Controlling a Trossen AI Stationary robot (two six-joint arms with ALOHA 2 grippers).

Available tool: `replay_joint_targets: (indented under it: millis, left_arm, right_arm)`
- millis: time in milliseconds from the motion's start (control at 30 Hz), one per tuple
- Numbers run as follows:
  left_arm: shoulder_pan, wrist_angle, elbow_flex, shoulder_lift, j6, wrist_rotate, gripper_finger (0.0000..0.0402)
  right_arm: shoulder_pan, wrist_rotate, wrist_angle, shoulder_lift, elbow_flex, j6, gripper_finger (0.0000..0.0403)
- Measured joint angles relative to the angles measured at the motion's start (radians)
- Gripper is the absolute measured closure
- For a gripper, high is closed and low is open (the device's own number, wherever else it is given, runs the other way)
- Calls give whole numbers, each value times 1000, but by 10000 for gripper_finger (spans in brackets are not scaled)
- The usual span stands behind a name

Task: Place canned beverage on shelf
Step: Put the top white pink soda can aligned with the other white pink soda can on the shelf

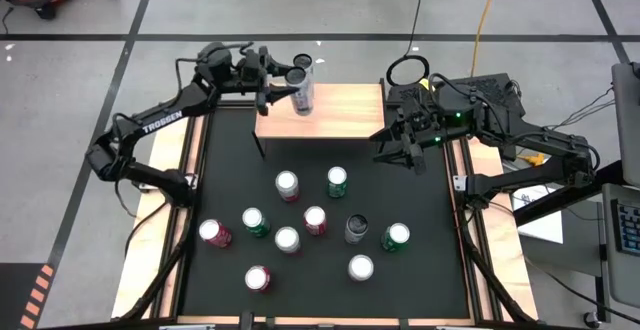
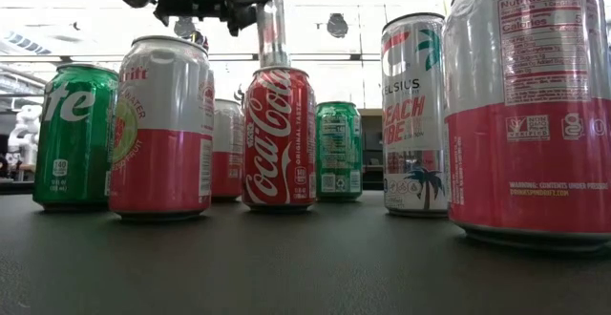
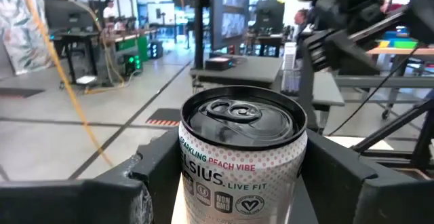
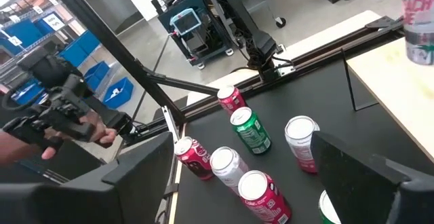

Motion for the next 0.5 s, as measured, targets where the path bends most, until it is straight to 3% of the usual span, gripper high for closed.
replay_joint_targets:
  millis: [167,500]
  left_arm:
    - [6,0,-1,11,6,31,155]
    - [-19,-3,-2,53,71,-15,155]
  right_arm:
    - [0,0,0,0,0,4,76]
    - [0,3,33,0,0,3,76]
